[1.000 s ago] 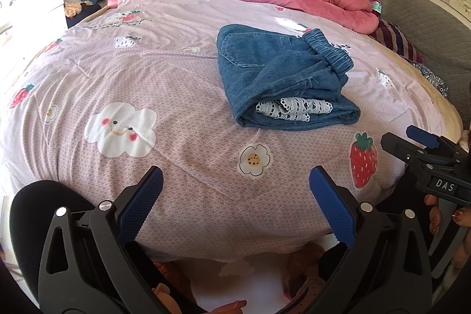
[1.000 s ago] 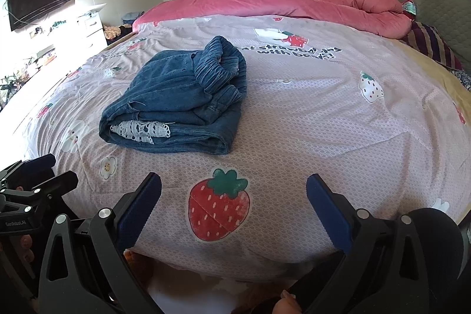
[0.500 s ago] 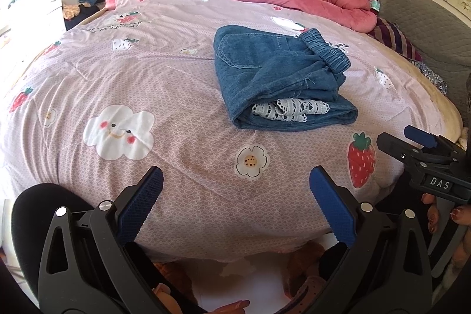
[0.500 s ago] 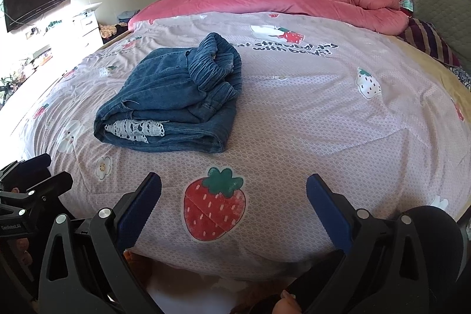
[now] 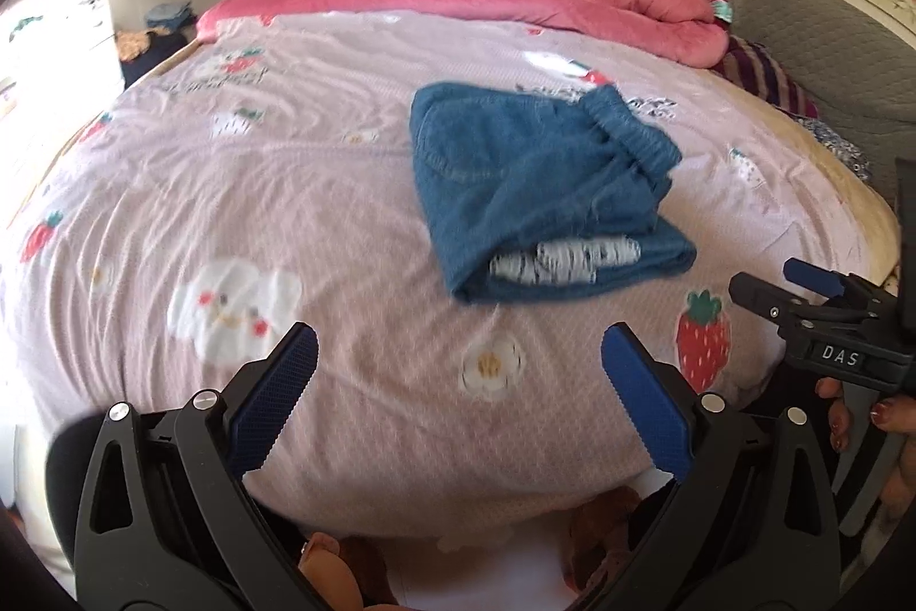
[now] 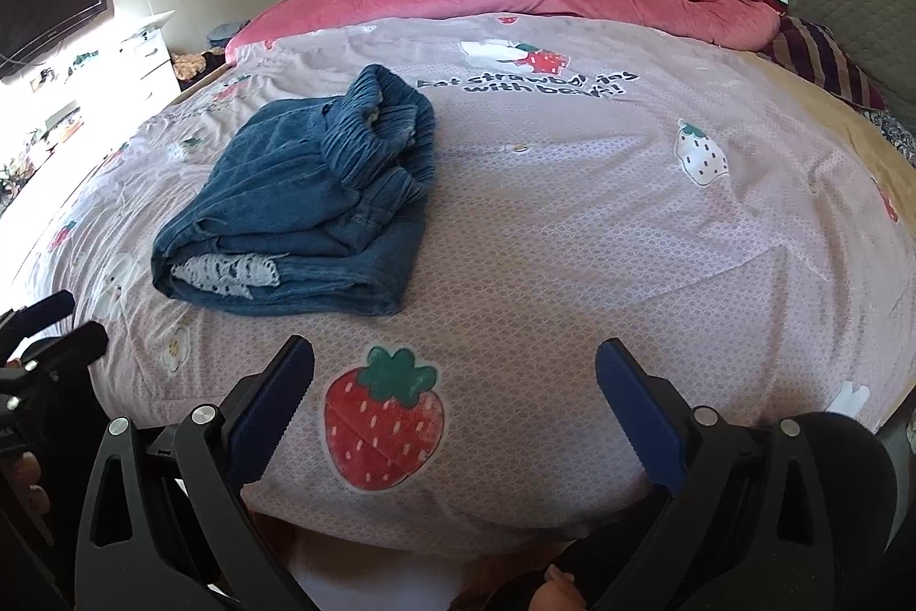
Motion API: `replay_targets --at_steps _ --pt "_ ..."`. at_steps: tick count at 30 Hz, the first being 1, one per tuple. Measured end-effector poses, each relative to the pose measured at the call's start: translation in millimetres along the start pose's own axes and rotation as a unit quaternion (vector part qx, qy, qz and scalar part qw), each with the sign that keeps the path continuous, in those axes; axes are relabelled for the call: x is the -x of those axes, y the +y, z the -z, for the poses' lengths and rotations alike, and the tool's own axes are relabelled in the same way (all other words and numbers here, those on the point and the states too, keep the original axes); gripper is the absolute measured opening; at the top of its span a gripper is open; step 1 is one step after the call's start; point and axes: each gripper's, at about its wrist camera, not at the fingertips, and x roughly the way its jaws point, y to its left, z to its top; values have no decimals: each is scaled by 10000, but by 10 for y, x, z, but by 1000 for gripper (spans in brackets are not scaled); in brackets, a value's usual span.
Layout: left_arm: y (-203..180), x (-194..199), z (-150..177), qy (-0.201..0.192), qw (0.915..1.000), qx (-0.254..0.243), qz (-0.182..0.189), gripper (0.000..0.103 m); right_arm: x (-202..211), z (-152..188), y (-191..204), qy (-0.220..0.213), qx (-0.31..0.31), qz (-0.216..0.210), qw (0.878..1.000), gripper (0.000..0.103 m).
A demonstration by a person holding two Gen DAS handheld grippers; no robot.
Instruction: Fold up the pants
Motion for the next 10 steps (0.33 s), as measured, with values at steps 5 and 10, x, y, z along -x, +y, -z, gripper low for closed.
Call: replay_targets --at_steps 5,10 --pt "491 -399 -387 451 9973 308 -487 94 6 -489 -479 -292 -259 486 9981 98" --pt "1386 -1031 -832 882 9848 701 -1322 94 -423 -1143 -1521 51 -1001 1104 9888 98"
